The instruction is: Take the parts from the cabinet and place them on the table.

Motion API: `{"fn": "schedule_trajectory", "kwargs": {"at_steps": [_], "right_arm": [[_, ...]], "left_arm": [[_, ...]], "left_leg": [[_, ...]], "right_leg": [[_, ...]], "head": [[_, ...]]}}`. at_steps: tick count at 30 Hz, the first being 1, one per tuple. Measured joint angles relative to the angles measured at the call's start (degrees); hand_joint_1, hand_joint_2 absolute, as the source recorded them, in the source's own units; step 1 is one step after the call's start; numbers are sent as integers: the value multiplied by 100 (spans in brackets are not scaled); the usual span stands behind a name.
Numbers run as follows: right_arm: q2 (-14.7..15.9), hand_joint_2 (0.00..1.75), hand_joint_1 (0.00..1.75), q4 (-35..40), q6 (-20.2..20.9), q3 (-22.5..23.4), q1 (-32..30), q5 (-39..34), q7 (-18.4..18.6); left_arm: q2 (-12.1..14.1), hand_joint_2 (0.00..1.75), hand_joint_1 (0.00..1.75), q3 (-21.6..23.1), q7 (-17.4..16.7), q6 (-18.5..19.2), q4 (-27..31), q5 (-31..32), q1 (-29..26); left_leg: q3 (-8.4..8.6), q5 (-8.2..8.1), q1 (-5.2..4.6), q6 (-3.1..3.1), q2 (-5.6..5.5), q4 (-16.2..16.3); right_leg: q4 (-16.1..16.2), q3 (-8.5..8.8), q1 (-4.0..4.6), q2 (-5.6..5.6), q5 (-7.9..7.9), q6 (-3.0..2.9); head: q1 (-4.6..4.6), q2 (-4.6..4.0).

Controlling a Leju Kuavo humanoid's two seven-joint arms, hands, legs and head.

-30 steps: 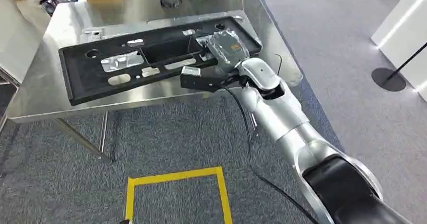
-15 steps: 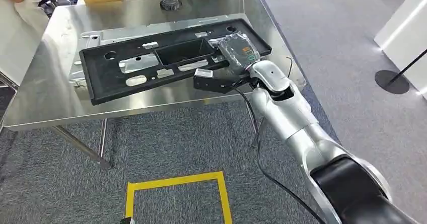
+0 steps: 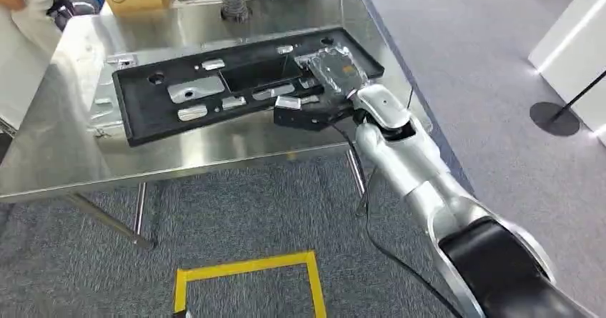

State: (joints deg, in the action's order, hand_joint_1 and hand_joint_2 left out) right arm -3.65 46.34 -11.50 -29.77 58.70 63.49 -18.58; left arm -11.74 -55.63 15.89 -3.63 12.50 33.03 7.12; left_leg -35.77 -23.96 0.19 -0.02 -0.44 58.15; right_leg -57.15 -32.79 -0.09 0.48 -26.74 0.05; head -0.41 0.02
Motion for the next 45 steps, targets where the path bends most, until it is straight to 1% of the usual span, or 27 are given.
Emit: {"fn": "schedule_trajectory", "kwargs": {"at_steps": [3, 4, 6, 7, 8, 9, 11, 12, 15, 18, 19, 21, 22, 23, 24, 27, 29, 31, 33, 34, 37, 38, 39, 40, 42, 43, 45], "right_arm": [[-11, 175, 175, -4, -11, -4, 27, -9, -2], [-11, 175, 175, -9, -11, -4, 58, -11, -2], [-11, 175, 175, -37, -13, -6, 61, -17, -2], [-11, 175, 175, -57, -11, -11, 50, -17, -7], [-9, 175, 175, -79, -11, -15, 42, -17, -7], [-11, 175, 175, -100, -11, -20, 42, -17, -15], [-11, 175, 175, -122, -11, -22, 66, -22, -33], [-13, 175, 175, -133, -9, -24, 80, -24, -42], [-74, 175, 175, -166, 24, -44, 120, -31, -61], [-142, 175, 175, -173, 31, -50, 140, -31, -50], [-175, 175, 175, -175, 35, -57, 175, -31, -48], [-234, 175, 175, -192, 61, -63, 211, -31, -48], [-251, 175, 175, -205, 79, -68, 211, -31, -48], [-275, 175, 175, -227, 113, -81, 210, -31, -48], [-300, 175, 175, -245, 133, -96, 209, -31, -46], [-382, 175, 175, -264, 133, -118, 234, -24, -39], [-415, 175, 175, -289, 149, -131, 283, -24, -39], [-435, 175, 175, -302, 162, -142, 286, -17, -26], [-455, 175, 175, -306, 177, -146, 313, -17, -15], [-457, 175, 175, -308, 181, -146, 341, -15, -11], [-457, 175, 175, -334, 216, -151, 361, -18, -11], [-457, 175, 175, -352, 221, -157, 349, -15, -11], [-457, 175, 175, -367, 223, -166, 344, -15, -9], [-457, 175, 175, -369, 223, -171, 345, -15, 2], [-457, 175, 175, -369, 223, -170, 360, -15, 0], [-457, 175, 175, -372, 225, -170, 366, -17, 2], [-459, 175, 175, -378, 232, -181, 391, -15, 0]], "left_arm": [[-4, 175, 0, -2, 7, -9, 0, -2, -15], [-4, 175, 0, -2, 9, -7, 0, -2, -2], [-4, 175, 0, -2, 9, -7, 0, -2, 5], [-4, 175, 0, -2, 9, -7, 0, -2, 1], [-4, 175, 0, -2, 9, -7, 0, -4, -11], [-4, 175, 0, -2, 9, -7, 0, -7, -19], [-7, 175, 0, -4, 9, -7, 0, -7, -17], [-11, 175, 0, -4, 9, -7, 0, -7, -17], [-20, 175, 0, -4, 9, -9, -2, -5, 6], [-17, 175, 0, -2, 9, -13, -2, -4, 22], [-20, 175, 0, -2, 9, -13, -2, -4, 26], [-20, 175, 0, -2, 9, -15, -2, -7, 22], [-20, 175, 0, -4, 9, -17, -2, -11, 15], [-20, 175, 0, -4, 9, -22, -2, -20, 7], [-20, 175, 0, -7, 9, -24, -2, -33, 0], [-15, 175, 0, -30, 24, -31, -2, -87, -9], [-15, 175, 0, -50, 35, -28, -4, -109, -11], [-13, 175, 0, -57, 39, -28, -4, -109, -19], [-20, 175, 0, -63, 39, -39, -4, -107, -26], [-22, 175, 0, -63, 39, -39, -4, -107, -19], [-22, 175, 0, -66, 39, -39, -4, -105, -1], [-22, 175, 0, -68, 39, -39, -4, -105, -6], [-22, 175, 0, -70, 39, -44, -4, -105, -16], [-22, 175, 0, -70, 39, -44, -4, -105, -19], [-24, 175, 0, -70, 39, -41, -4, -101, -14], [-28, 175, 0, -70, 39, -42, -7, -98, -18], [-28, 175, 0, -70, 35, -42, -7, -81, 7]], "left_leg": [[113, -3, 54, 90, -6, -113], [127, -23, 55, 138, 1, -114], [155, -60, 53, 167, 2, -112], [170, -79, 53, 168, 1, -106], [196, -106, 53, 167, -5, -100], [236, -140, 53, 157, -14, -94], [355, -228, 54, 125, -34, -76], [391, -274, 54, 99, -35, -72], [387, -323, 41, -9, -33, -69], [421, -426, 54, -120, -3, -4], [275, -573, 52, -144, 4, 304], [-232, -954, 60, -185, 4, 1231], [-477, -1055, 60, -197, 4, 1636], [-630, -1016, 60, -204, 4, 1815], [-634, -805, 60, -202, 5, 1672], [-78, 134, 59, -149, 18, 206], [47, 4, 15, -71, 19, -40], [33, -19, 4, -14, 4, -12], [111, -6, 66, 56, 6, -91], [128, -23, 65, 100, 6, -100], [158, -66, 57, 148, 6, -95], [171, -85, 57, 146, 2, -87], [196, -112, 57, 141, -4, -80], [228, -142, 57, 130, -11, -67], [339, -228, 56, 100, -19, -55], [362, -261, 46, 71, -18, -63], [352, -282, 37, 15, -17, -62]], "right_leg": [[-117, -1, -3, -18, -108, 97], [-483, -198, -15, -18, -272, 119], [-1449, -753, -35, -19, -631, 169], [-1803, -987, -46, -19, -691, 185], [-1884, -1105, -63, -19, -598, 192], [-1662, -1064, -76, -21, -357, 190], [-627, -659, -82, -28, 315, 161], [-186, -505, -78, -37, 508, 134], [-77, -416, -7, -28, 364, 43], [5, -315, -56, -20, 336, -51], [13, -285, -59, -25, 312, -89], [12, -255, -46, -25, 278, -128], [10, -236, -39, -25, 257, -133], [7, -212, -34, -23, 236, -135], [3, -176, -33, -19, 205, -133], [-19, -43, -32, -7, 86, -92], [-39, -67, 6, 8, 72, -38], [-6, -51, -2, -16, 60, 9], [-56, -37, -9, -21, -15, 80], [-273, -123, -3, -24, -129, 88], [-1680, -899, -31, -24, -667, 134], [-1915, -1080, -34, -24, -658, 144], [-1839, -1108, -37, -24, -507, 140], [-1499, -997, -36, -25, -232, 125], [-386, -531, -27, -27, 424, 64], [-159, -401, -2, -30, 402, 30], [-60, -375, 31, -25, 363, 3]], "head": [[-4, -2], [7, 0], [2, -2], [0, 0], [4, -2], [2, 0], [4, -2], [4, -2], [-20, -2], [-11, -2], [-50, 0], [-44, -2], [-44, -2], [-44, -2], [-44, -2], [-46, 0], [-50, 0], [-44, 0], [-42, 0], [-28, -2], [-29, -2], [-33, -2], [-31, -2], [-31, -2], [-31, -2], [-37, -2], [-55, -2]]}}
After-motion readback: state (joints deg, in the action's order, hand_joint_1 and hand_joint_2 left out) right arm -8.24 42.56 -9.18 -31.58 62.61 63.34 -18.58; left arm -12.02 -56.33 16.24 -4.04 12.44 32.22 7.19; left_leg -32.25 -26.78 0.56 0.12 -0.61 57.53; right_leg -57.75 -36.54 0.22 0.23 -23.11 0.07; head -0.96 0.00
